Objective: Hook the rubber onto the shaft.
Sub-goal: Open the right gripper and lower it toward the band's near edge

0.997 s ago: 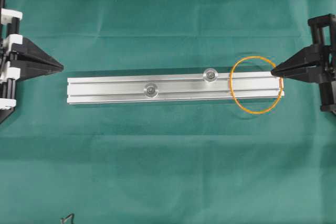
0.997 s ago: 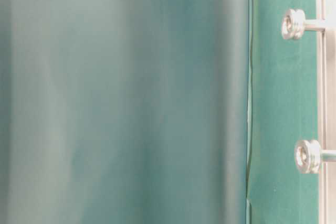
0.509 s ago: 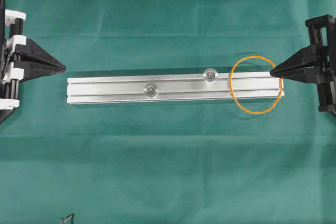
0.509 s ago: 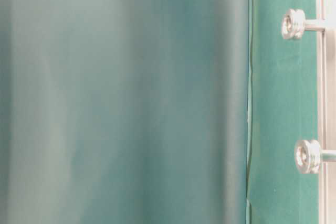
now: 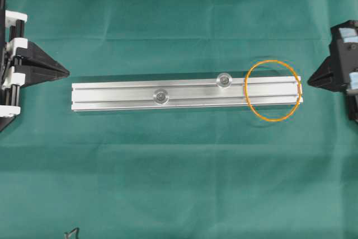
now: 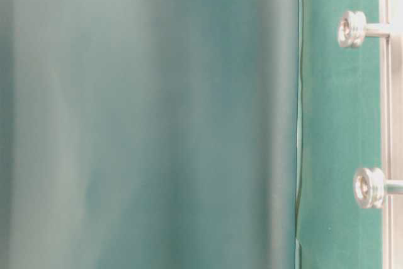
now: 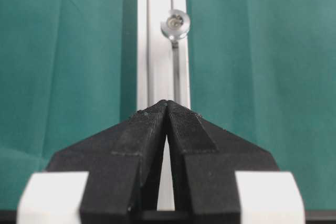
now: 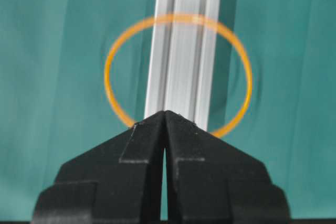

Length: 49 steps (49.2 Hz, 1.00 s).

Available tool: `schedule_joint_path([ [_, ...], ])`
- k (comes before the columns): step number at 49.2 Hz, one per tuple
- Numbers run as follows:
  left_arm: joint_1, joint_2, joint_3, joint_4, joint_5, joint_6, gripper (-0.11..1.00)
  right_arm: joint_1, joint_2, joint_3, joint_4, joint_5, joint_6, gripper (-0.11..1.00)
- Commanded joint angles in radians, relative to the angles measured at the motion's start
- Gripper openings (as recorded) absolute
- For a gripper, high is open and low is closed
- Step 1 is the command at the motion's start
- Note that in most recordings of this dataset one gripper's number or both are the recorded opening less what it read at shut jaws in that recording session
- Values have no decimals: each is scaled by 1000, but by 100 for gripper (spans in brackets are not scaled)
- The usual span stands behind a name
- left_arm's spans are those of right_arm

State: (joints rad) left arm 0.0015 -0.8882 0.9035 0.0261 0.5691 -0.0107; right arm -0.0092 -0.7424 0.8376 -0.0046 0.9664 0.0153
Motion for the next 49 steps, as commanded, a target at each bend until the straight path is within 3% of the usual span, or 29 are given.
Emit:
schedule_joint_path([
  [1, 2, 5, -32, 3, -5, 2, 0, -2, 15, -44, -2, 64, 3, 3],
  [15, 2, 5, -32, 3, -5, 3, 0, -2, 35, -72, -25, 167, 3, 3],
  [39, 2, 5, -32, 2, -5, 3, 0, -2, 46, -75, -43, 179, 3, 4],
  [44, 2, 3, -32, 3, -5, 3, 0, -2, 51, -75, -48, 178, 3, 16],
  [49, 2, 2, -32, 3, -5, 3, 0, -2, 51, -75, -51, 179, 3, 46],
])
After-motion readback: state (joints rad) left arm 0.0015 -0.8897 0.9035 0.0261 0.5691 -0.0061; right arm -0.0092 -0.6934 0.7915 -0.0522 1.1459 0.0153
